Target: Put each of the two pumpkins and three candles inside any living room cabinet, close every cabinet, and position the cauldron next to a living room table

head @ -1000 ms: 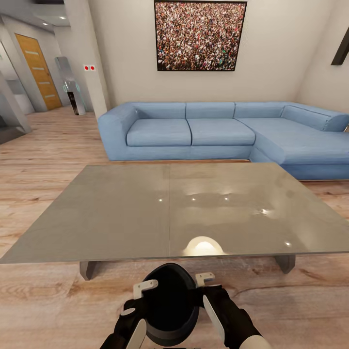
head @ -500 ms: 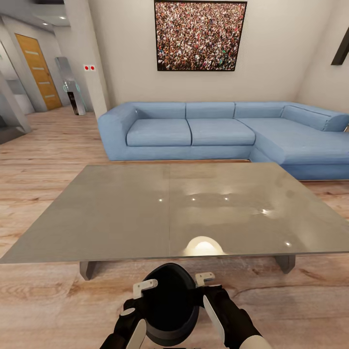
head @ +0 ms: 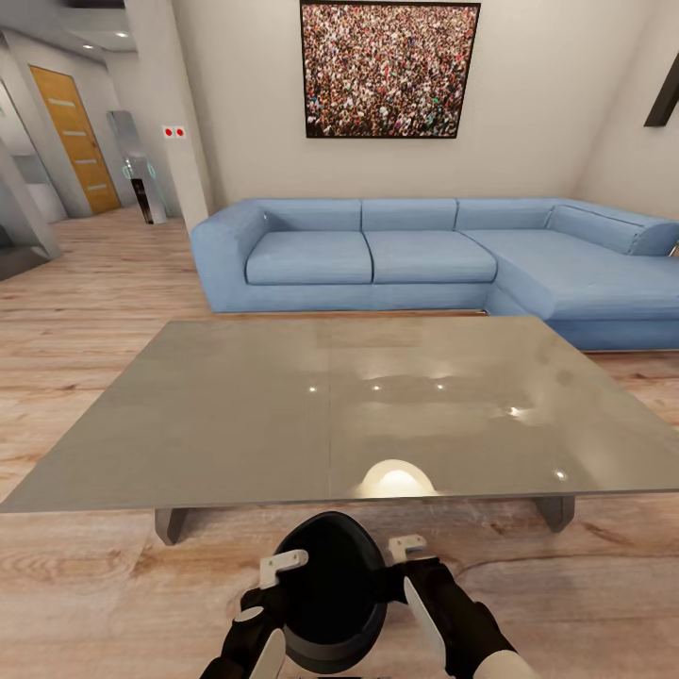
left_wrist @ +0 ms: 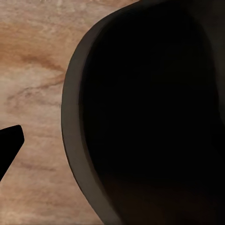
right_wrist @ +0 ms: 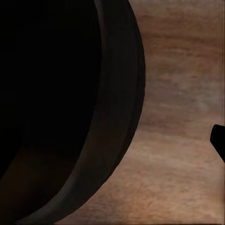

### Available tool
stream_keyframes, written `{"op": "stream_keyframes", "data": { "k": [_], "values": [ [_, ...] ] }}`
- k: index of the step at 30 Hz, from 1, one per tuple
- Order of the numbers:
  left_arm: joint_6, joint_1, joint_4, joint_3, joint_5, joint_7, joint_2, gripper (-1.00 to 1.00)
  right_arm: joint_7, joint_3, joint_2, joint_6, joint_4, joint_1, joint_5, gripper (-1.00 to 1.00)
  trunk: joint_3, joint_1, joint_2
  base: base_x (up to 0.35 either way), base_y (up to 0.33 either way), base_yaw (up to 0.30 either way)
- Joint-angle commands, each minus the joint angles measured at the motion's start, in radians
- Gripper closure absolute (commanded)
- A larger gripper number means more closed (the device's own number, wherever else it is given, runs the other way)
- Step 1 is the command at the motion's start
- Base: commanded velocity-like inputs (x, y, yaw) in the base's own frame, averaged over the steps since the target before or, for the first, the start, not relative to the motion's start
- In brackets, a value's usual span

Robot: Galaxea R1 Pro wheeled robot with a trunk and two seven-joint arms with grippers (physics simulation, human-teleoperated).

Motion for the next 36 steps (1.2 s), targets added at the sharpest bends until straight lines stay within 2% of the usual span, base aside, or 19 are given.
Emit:
{"op": "stream_keyframes", "data": {
  "k": [1,7,27,28,33,36],
  "values": [
    [0.002,0.000,-0.001,-0.003,0.009,0.009,0.001,-1.00,0.000,0.002,-0.002,0.005,-0.001,0.000,-0.005,-1.00,-0.001,0.000,0.000,0.000,0.000,0.000],
    [-0.001,0.000,-0.002,-0.004,0.009,0.009,0.002,-1.00,0.000,0.003,-0.004,-0.001,0.000,0.000,-0.005,-1.00,-0.001,0.000,0.000,0.000,0.000,0.000],
    [-0.114,0.000,-0.005,-0.003,0.007,0.010,0.004,-1.00,-0.006,0.003,-0.003,-0.104,0.001,0.000,-0.002,-1.00,-0.001,0.000,0.000,0.000,0.000,0.000],
    [-0.118,0.000,-0.005,-0.003,0.007,0.010,0.004,-1.00,-0.008,0.003,-0.003,-0.204,0.001,0.000,-0.002,-1.00,-0.001,0.000,0.000,0.000,0.000,0.000],
    [-0.120,0.000,-0.006,-0.002,0.007,0.010,0.004,-1.00,-0.052,0.002,-0.003,-0.231,0.000,0.000,-0.004,-1.00,-0.001,0.000,0.000,0.000,0.000,0.000],
    [-0.122,0.000,-0.010,-0.002,0.006,0.010,0.005,-1.00,-0.070,0.002,-0.002,-0.293,0.003,0.000,-0.004,-1.00,-0.001,0.000,0.000,0.000,0.000,0.000]
  ]
}}
